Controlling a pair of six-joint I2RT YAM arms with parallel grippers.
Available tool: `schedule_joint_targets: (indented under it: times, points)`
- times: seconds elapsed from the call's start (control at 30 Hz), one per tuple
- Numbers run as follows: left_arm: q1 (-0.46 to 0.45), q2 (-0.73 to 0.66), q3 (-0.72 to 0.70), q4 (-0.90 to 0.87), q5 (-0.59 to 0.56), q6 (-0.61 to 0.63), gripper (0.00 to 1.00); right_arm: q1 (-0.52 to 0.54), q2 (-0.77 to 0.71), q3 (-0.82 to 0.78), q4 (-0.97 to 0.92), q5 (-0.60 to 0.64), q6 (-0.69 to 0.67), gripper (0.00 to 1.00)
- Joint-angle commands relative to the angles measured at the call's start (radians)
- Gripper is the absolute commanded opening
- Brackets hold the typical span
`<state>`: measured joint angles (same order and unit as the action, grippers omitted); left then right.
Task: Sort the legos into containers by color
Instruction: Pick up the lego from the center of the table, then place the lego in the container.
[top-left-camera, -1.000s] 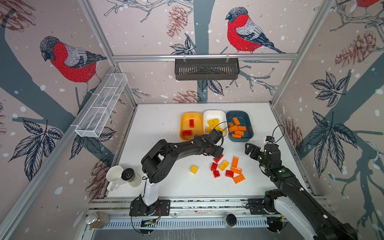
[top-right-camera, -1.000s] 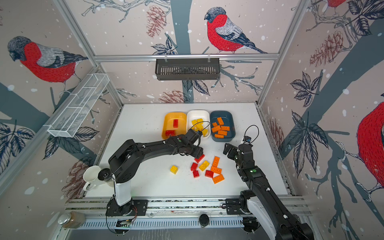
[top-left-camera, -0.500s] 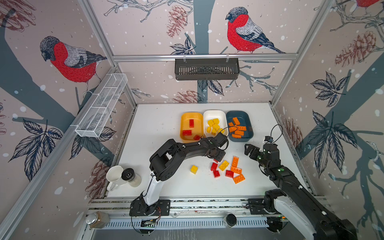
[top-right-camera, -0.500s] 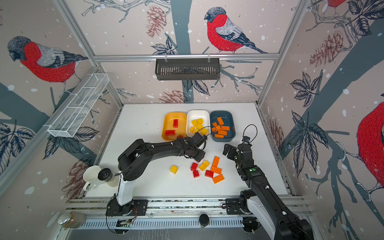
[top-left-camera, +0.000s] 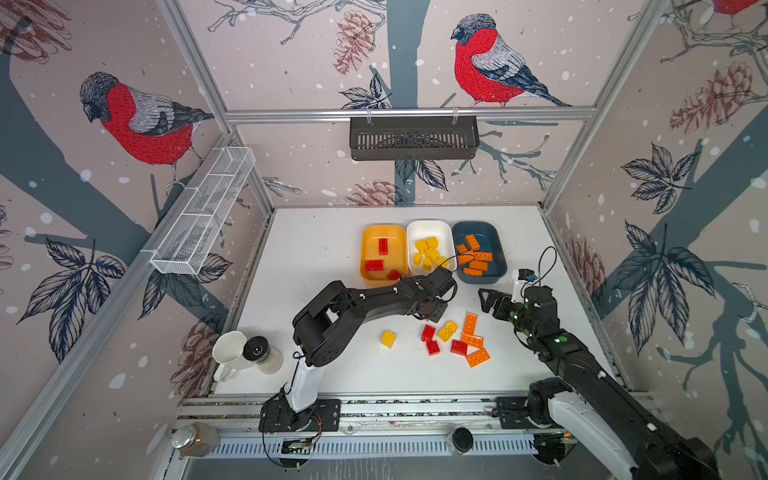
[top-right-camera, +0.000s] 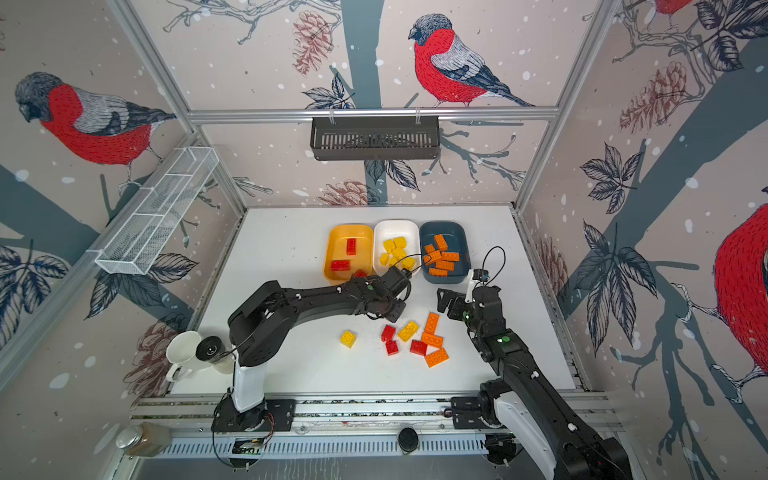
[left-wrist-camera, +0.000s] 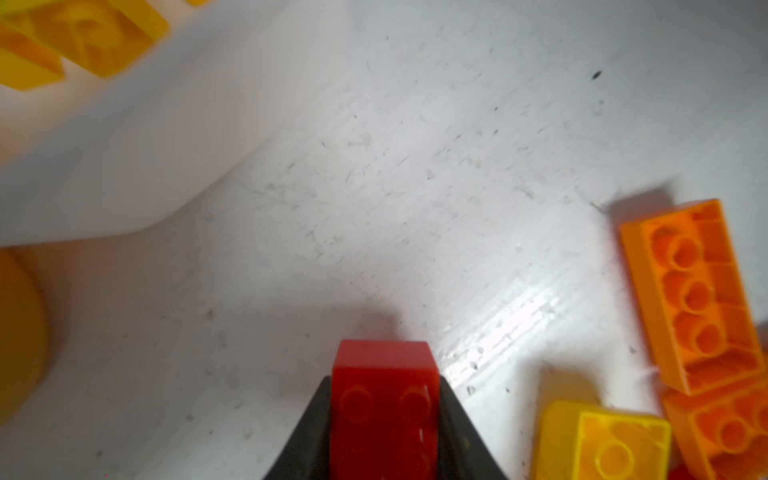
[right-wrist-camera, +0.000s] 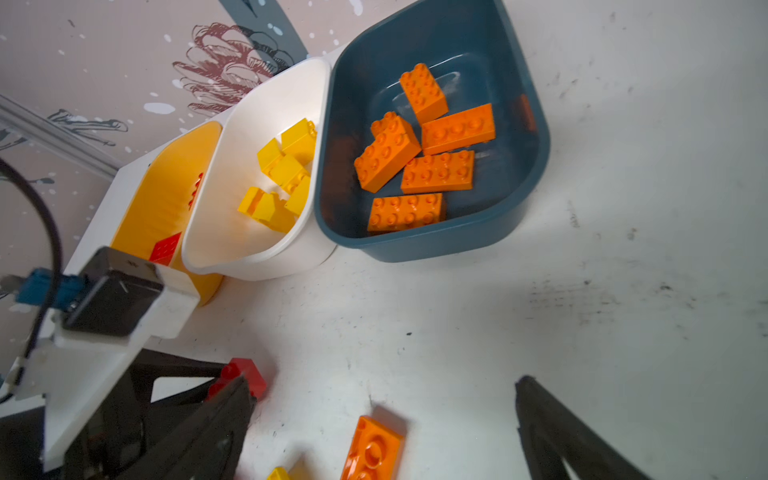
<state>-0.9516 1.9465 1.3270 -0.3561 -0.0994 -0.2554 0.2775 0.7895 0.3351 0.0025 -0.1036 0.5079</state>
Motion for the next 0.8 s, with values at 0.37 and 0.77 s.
schedule_joint_targets:
  times: [0.37, 0.77]
  points:
    - [0.279, -0.247, -0.074, 0.099, -0.231, -0.053, 0.33, 0.279, 0.106, 0.056, -0.111, 0.144, -0.006, 0.99]
    - [0.434, -0.046, 0.117, -0.014, -0.254, -0.153, 0.36, 0.397, 0.341, 0.17, -0.297, 0.292, 0.091, 0.98]
